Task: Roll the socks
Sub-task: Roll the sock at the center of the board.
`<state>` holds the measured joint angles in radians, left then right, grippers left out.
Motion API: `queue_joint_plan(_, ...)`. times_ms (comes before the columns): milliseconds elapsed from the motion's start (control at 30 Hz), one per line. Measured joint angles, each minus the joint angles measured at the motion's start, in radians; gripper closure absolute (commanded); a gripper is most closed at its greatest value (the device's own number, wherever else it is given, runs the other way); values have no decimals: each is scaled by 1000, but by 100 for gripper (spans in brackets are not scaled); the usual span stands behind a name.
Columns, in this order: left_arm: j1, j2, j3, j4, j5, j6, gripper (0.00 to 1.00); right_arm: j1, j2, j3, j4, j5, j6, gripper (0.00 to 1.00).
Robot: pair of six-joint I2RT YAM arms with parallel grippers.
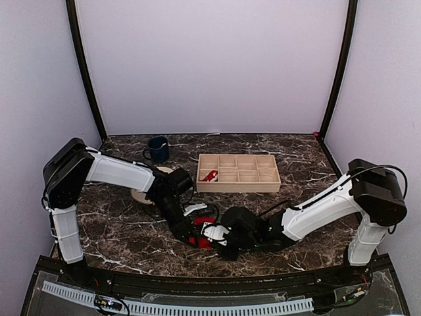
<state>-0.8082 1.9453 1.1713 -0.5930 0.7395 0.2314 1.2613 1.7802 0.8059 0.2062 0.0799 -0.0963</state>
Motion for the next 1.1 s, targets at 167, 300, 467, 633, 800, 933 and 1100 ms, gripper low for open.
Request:
queue_joint_plan(167,19,-21,-22,5,-13,-13,50,0,0,5,-10,6,24,99)
queue_joint_plan(300,27,-27,-25,8,-18,-24,50,0,0,17,-29,8,28,99)
queue_joint_plan(467,33,-45,-45,33,-20,-43,50,0,0,30,-51,8,28,99)
queue_joint_plan(633,66,-101,-86,71,-35,-71,50,0,0,33,-66,7,30,99)
queue_joint_plan(800,90,-179,-119,131,-46,-103,50,0,0,53,-102,5,32,99)
queue_joint_plan(933,92,-224,-161,185,-69,-125,51,0,9,79,-137,-7,41,99)
queue_joint_plan(1100,92,-302,-260,265,-139,-174,52,0,28,124,-187,-34,62,99)
